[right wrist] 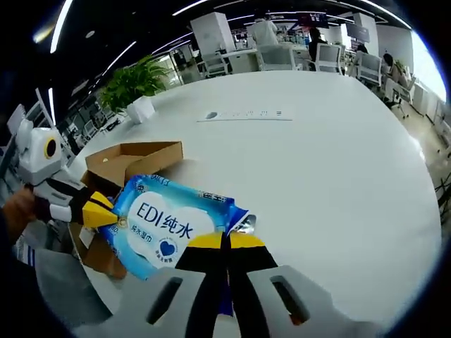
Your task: Operate the shoe box by opening the lid, removing the specified soft item, and placing it in the target area until the item is outside and the box remains undamaged.
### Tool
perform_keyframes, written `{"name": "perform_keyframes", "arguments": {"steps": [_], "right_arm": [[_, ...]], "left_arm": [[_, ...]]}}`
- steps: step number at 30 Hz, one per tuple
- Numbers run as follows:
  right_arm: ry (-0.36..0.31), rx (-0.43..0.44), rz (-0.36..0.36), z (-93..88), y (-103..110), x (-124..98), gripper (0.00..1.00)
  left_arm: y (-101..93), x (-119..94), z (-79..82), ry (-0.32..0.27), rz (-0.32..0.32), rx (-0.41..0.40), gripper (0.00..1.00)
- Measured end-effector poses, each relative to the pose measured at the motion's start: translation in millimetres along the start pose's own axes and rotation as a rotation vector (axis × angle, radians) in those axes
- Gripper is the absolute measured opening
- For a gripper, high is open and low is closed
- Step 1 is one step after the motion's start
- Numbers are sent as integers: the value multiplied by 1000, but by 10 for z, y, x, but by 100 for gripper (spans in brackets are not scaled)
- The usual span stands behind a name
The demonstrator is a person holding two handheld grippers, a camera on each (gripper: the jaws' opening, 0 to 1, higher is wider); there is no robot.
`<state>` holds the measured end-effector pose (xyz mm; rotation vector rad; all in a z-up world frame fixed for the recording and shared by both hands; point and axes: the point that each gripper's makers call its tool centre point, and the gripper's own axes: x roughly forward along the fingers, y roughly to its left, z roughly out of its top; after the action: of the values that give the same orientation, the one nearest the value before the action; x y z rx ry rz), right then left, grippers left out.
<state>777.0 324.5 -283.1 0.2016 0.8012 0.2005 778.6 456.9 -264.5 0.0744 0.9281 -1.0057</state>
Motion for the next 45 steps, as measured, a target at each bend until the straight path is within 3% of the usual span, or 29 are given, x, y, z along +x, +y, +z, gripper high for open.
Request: {"name": "perform_keyframes", "arguments": {"steps": [7,29,45], "right_arm": [[27,10,-8,-80,-63,180,0],[61,33,-38,-232,-206,462,0],[56,50,-62,-260,-219,429,0]], "left_arm": [[40,71,5,30,23,38,0],[88,215,-3,119,61,170,0],[84,284,-87,172,73,270,2]]}}
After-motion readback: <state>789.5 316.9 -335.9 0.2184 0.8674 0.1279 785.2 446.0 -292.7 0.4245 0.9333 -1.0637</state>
